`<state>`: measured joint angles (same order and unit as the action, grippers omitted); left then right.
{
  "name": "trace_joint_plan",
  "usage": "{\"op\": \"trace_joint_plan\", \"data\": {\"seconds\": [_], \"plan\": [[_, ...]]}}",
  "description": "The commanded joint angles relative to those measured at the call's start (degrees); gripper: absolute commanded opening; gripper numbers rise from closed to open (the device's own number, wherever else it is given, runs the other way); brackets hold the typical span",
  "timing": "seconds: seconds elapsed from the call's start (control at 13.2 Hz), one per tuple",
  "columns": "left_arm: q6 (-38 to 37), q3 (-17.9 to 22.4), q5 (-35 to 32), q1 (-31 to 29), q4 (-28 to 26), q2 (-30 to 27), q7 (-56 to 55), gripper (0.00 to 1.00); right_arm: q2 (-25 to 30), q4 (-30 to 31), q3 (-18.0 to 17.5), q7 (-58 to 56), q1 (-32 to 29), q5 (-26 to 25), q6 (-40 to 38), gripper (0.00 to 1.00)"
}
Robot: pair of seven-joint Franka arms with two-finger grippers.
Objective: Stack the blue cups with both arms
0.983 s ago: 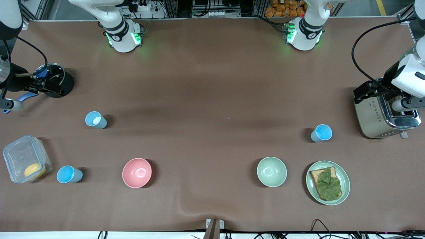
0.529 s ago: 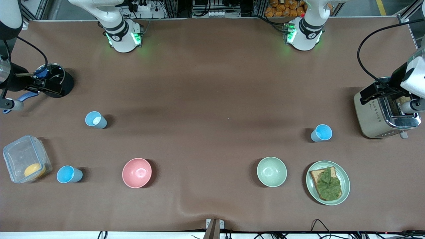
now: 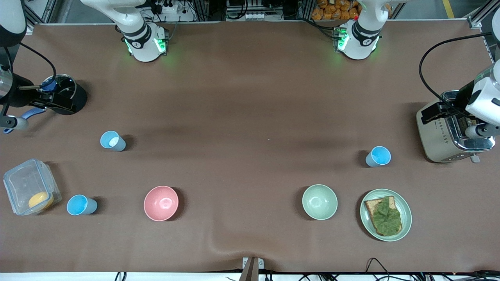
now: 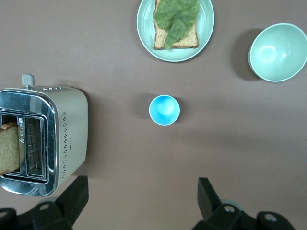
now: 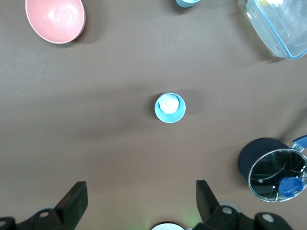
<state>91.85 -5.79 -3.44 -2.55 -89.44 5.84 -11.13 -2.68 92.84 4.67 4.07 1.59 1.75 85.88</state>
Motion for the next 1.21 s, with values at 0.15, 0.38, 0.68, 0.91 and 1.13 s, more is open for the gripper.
{"op": "trace_joint_plan", "data": {"seconds": [0.15,0.38,0.68,0.91,1.13], "plan": [[0.9,-0.6,0.5,0.3,-0.6,4.2,0.7,1.0,0.7,0.8,-0.6,0.9,-1.0,0.8,-0.4,1.0],[8.3,-0.6,0.5,0.2,-6.3,4.7,0.7,1.0,0.7,0.8,-0.6,0.0,-1.1,0.7,-0.3,1.0],[18.4,-0.6,0.4,0.2,-14.7,4.8,0.8,1.0,-6.4,1.2,-0.2,-5.9,-4.2,-1.6,0.2,1.0],[25.3,-0.6,0.4,0.0,-19.7,6.0,0.8,1.0,-12.5,2.2,-0.3,-6.4,-7.1,-1.6,4.7,1.0],[28.6,-0.5,0.4,-0.4,-20.3,9.9,0.8,1.0,-14.6,9.3,-0.2,-6.6,-7.2,-1.7,14.4,1.0]]}}
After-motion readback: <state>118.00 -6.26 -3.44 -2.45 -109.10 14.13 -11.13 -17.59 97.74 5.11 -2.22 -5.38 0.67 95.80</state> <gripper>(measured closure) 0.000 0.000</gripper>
